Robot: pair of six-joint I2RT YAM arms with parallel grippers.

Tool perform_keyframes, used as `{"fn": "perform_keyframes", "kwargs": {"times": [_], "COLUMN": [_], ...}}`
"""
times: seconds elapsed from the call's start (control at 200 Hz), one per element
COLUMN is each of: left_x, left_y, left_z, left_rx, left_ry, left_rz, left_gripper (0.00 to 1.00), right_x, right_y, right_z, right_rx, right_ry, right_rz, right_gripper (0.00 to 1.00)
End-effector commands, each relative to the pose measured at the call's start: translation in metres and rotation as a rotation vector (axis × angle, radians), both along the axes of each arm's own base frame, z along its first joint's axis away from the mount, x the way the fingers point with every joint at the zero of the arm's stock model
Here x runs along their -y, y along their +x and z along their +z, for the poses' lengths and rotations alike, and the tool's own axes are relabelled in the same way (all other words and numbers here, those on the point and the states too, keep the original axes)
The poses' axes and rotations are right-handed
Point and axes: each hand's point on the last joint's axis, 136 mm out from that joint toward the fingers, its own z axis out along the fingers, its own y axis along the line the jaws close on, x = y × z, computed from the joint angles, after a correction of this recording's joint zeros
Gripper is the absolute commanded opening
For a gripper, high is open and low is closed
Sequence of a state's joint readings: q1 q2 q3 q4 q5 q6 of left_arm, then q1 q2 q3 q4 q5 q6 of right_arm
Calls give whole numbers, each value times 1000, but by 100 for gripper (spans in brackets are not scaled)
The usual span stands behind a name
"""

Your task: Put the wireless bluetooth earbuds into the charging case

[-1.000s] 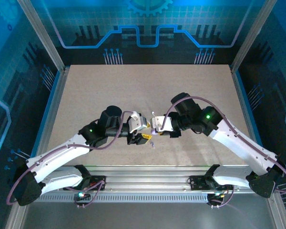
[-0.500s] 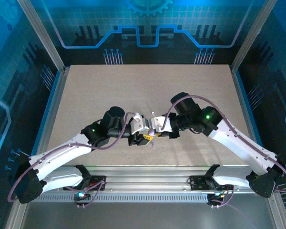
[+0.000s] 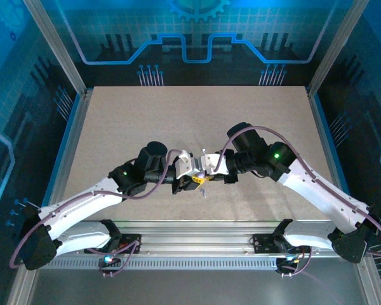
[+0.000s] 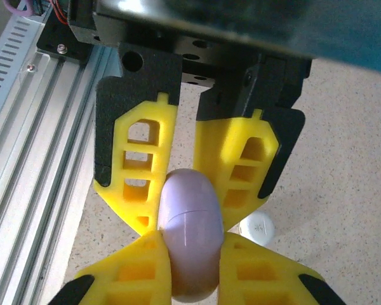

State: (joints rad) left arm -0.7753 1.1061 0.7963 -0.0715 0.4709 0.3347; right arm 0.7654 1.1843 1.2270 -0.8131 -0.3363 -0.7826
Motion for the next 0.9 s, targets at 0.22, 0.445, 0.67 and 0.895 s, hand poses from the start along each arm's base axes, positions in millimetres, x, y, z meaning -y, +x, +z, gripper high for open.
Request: {"fn": "perform_keyframes", "kwargs": {"times": [0.22,0.445,0.67,0.895], "left_x": [8,12,15,15], "left_y": [-5,-10,-15,-18], "left_z": [35,39,50,51], "left_rx": [33,11,13,6], "left_ry": [-107,-145,-199,-210], "left_rz": [-30,-64,-90,-98], "left_gripper": [17,17,17,17], "right_x": [5,19,17,15], "right_y": [-10,-15,-20,-24], "right_z": [18,29,29,33], "right_rx": [-67,-157,-208,-234], "right_ry": [221,356,379,392], "right_rz": [-26,-16,27,62], "right_gripper": [35,35,35,30]}}
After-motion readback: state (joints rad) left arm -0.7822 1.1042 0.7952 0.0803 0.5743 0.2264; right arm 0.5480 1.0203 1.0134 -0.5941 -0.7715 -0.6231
